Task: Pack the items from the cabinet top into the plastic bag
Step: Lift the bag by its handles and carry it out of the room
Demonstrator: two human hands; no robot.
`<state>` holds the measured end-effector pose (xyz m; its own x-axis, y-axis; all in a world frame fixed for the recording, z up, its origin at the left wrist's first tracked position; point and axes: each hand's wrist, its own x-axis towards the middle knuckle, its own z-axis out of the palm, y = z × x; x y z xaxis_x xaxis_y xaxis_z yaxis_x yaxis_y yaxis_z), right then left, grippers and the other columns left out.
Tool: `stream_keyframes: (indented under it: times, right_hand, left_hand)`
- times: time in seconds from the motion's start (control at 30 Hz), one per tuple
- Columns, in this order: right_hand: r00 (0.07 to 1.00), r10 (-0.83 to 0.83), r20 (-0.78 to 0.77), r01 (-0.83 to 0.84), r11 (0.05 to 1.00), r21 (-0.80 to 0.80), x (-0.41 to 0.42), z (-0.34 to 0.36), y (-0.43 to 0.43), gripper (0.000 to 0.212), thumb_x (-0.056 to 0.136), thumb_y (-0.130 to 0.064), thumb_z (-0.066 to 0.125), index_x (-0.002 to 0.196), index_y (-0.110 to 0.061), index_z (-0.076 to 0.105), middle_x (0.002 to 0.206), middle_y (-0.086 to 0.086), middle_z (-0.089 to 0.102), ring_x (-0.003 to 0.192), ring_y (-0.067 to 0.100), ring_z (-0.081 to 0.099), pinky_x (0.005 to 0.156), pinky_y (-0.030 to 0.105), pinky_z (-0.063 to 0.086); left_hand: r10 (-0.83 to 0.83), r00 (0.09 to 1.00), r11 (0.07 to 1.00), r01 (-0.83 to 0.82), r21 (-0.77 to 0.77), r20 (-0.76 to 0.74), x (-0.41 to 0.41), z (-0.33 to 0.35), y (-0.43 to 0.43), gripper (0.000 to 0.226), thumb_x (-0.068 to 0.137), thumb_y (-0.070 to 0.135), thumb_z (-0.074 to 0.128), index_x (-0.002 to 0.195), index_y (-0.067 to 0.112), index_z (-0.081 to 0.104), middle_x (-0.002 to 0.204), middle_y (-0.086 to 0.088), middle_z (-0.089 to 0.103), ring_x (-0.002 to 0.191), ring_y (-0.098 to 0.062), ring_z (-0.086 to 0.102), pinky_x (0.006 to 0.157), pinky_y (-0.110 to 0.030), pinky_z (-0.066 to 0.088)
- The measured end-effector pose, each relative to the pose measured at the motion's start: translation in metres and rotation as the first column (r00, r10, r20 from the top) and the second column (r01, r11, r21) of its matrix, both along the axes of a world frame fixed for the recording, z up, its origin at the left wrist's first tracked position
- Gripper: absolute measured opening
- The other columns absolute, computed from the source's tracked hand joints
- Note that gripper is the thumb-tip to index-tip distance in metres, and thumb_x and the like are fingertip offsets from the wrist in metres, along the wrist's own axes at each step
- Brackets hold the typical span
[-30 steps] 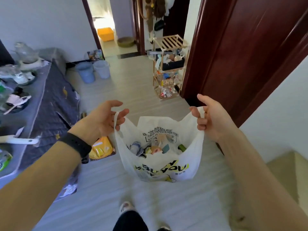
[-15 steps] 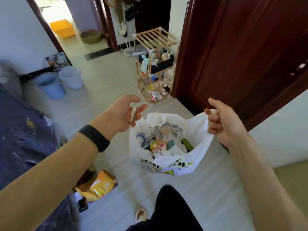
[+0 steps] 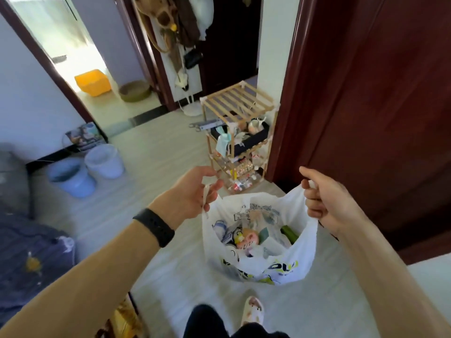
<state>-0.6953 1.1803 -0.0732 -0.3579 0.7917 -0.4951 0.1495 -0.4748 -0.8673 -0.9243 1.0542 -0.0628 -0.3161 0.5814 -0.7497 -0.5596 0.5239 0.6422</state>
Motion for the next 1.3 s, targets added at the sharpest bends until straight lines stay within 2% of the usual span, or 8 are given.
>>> stream_keyframes:
  times: [0.17, 0.3, 0.43, 0.63, 0.83, 1.03, 1.2, 1.3]
  right_hand:
    - [0.999, -0.026, -0.022, 0.027, 0.999, 0.046, -0.077, 0.022, 0.062, 0.035, 0.088, -0.043, 0.066, 0.069, -0.020, 0.048, 0.053, -0.008, 0.020, 0.042, 0.008, 0.014, 0.041, 0.025, 0.011]
    - [0.992, -0.089, -0.088, 0.097, 0.992, 0.086, -0.142, 0.049, 0.109, 0.036, 0.088, -0.044, 0.066, 0.068, -0.020, 0.047, 0.053, -0.008, 0.020, 0.042, 0.008, 0.013, 0.044, 0.026, 0.009]
    - [0.959, -0.198, -0.205, 0.223, 0.968, 0.111, -0.200, 0.089, 0.150, 0.034, 0.087, -0.042, 0.067, 0.070, -0.020, 0.047, 0.056, -0.007, 0.020, 0.043, 0.007, 0.013, 0.043, 0.025, 0.009]
    - [0.842, -0.356, -0.406, 0.464, 0.861, 0.208, -0.293, 0.159, 0.214, 0.034, 0.087, -0.034, 0.068, 0.066, -0.022, 0.044, 0.056, -0.006, 0.020, 0.044, 0.008, 0.014, 0.048, 0.028, 0.009]
    - [0.814, -0.380, -0.438, 0.526, 0.803, 0.280, -0.360, 0.197, 0.288, 0.036, 0.088, -0.032, 0.067, 0.065, -0.023, 0.040, 0.055, -0.007, 0.018, 0.045, 0.009, 0.012, 0.047, 0.028, 0.008]
    - [0.812, -0.391, -0.434, 0.533, 0.799, 0.278, -0.418, 0.203, 0.371, 0.037, 0.085, -0.032, 0.070, 0.063, -0.025, 0.040, 0.054, -0.008, 0.019, 0.040, 0.007, 0.014, 0.034, 0.020, 0.014]
    - [0.808, -0.402, -0.431, 0.524, 0.824, 0.215, -0.458, 0.184, 0.422, 0.035, 0.084, -0.031, 0.071, 0.065, -0.024, 0.041, 0.057, -0.008, 0.019, 0.039, 0.007, 0.012, 0.036, 0.020, 0.010]
    - [0.807, -0.441, -0.391, 0.531, 0.832, 0.158, -0.470, 0.173, 0.446, 0.035, 0.084, -0.029, 0.070, 0.064, -0.024, 0.041, 0.056, -0.008, 0.018, 0.039, 0.006, 0.012, 0.035, 0.020, 0.009]
  left_hand:
    - [0.000, 1.000, 0.999, 0.001, 0.045, -0.028, -0.080, 0.020, 0.075, 0.014, 0.087, 0.024, 0.057, 0.088, 0.009, 0.057, 0.074, 0.003, 0.066, 0.042, -0.010, 0.044, 0.054, -0.028, 0.026]
    - [-0.066, 0.994, 0.987, 0.078, 0.142, -0.085, -0.151, 0.043, 0.145, 0.027, 0.086, 0.024, 0.059, 0.112, 0.018, 0.057, 0.072, 0.004, 0.068, 0.043, -0.010, 0.047, 0.054, -0.028, 0.026]
    - [-0.150, 0.981, 0.957, 0.175, 0.231, -0.122, -0.218, 0.086, 0.212, 0.024, 0.084, 0.024, 0.061, 0.108, 0.020, 0.057, 0.075, 0.003, 0.068, 0.046, -0.010, 0.046, 0.055, -0.027, 0.024]
    - [-0.297, 0.934, 0.875, 0.349, 0.335, -0.197, -0.298, 0.167, 0.334, 0.058, 0.081, 0.025, 0.063, 0.137, 0.018, 0.049, 0.077, 0.003, 0.071, 0.042, -0.010, 0.045, 0.047, -0.025, 0.023]
    - [-0.340, 0.910, 0.834, 0.408, 0.371, -0.237, -0.359, 0.224, 0.429, 0.035, 0.082, 0.022, 0.062, 0.115, 0.019, 0.051, 0.081, 0.001, 0.072, 0.043, -0.009, 0.044, 0.053, -0.025, 0.021]
    - [-0.360, 0.896, 0.815, 0.437, 0.380, -0.259, -0.420, 0.224, 0.517, 0.054, 0.083, 0.024, 0.063, 0.130, 0.021, 0.036, 0.086, -0.002, 0.074, 0.046, -0.010, 0.047, 0.054, -0.025, 0.023]
    - [-0.439, 0.858, 0.786, 0.511, 0.349, -0.268, -0.443, 0.207, 0.582, 0.020, 0.085, 0.025, 0.061, 0.102, 0.018, 0.053, 0.086, -0.002, 0.072, 0.051, -0.010, 0.048, 0.055, -0.025, 0.021]
    - [-0.502, 0.825, 0.774, 0.562, 0.292, -0.258, -0.455, 0.198, 0.620, 0.034, 0.084, 0.027, 0.062, 0.115, 0.018, 0.052, 0.091, 0.000, 0.072, 0.052, -0.010, 0.054, 0.052, -0.025, 0.023]
